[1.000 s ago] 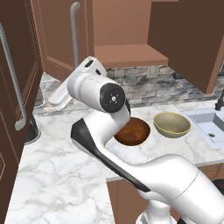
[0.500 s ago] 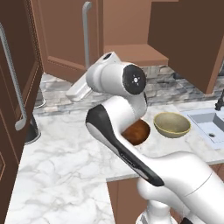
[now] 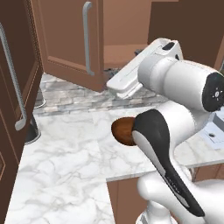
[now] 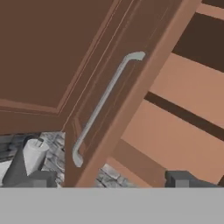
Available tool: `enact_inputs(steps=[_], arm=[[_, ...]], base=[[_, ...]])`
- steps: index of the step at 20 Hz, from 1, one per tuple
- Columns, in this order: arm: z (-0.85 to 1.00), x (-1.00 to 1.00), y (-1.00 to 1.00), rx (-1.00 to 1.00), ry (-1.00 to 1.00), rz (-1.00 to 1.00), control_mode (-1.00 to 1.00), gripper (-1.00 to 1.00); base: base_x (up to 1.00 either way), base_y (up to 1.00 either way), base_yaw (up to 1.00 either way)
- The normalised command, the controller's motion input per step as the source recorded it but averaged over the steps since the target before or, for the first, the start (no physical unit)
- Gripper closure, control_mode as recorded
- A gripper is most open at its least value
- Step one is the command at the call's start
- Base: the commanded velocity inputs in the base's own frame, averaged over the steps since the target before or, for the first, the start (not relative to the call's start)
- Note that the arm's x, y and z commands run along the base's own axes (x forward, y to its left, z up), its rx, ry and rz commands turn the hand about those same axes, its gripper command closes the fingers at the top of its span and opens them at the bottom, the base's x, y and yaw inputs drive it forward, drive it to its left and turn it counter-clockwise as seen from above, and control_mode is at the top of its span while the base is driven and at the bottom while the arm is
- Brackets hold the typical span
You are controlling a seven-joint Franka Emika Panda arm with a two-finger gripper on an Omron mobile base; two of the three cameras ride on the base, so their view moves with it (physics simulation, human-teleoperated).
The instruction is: Open the cabinet. Pick the bowls from the counter and place them in the cabinet. Then close the cabinet.
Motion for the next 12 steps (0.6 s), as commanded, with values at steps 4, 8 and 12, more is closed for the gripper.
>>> enact_inputs(steps=[4,8,12], arm=[[0.70,-0.74,-0.78,0.07,-0.08,-0.06,-1.00,-1.00],[0.38,-0.09,-0.30,0.06,0.01,0.00,-1.00,-1.00],[0.02,0.00,-0.02,0.01,0.01,0.00,-1.00,-1.00]], base=[[0.00,0.00,0.00],[0.00,0.00,0.00],[0.00,0.00,0.00]])
